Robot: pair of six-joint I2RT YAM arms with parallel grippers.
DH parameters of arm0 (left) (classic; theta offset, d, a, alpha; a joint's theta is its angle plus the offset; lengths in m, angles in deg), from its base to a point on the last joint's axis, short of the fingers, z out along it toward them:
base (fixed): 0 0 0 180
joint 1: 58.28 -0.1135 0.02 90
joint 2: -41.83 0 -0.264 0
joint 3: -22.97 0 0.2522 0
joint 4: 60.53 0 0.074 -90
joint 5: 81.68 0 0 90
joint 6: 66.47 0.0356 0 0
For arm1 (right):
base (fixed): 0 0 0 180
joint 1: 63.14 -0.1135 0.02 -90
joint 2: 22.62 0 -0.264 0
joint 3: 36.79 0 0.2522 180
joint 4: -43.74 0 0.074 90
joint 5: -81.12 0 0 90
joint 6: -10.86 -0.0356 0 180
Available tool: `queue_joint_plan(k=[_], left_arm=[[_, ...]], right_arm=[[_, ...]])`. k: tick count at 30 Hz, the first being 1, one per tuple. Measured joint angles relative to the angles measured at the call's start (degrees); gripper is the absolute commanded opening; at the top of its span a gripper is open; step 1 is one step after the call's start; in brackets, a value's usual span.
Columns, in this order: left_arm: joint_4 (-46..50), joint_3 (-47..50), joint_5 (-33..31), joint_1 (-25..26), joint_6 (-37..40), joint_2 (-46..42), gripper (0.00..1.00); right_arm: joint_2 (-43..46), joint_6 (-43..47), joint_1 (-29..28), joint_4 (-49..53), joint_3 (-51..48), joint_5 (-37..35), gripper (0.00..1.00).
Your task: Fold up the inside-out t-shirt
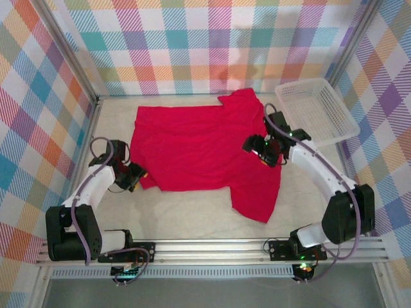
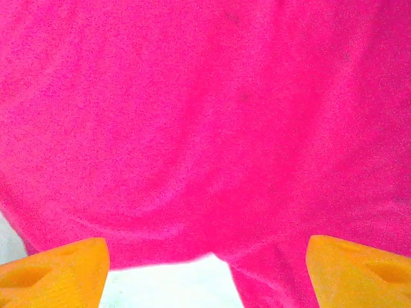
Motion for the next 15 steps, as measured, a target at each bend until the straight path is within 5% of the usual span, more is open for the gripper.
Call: queue_joint_plan(k=[15], left_arm=[[-8.0, 4.3, 0.1, 0.0, -2.3, 3.5, 0.42]], right_arm=[[-2.6, -4.5, -5.6, -1.7, -5.1, 0.1, 0.82]])
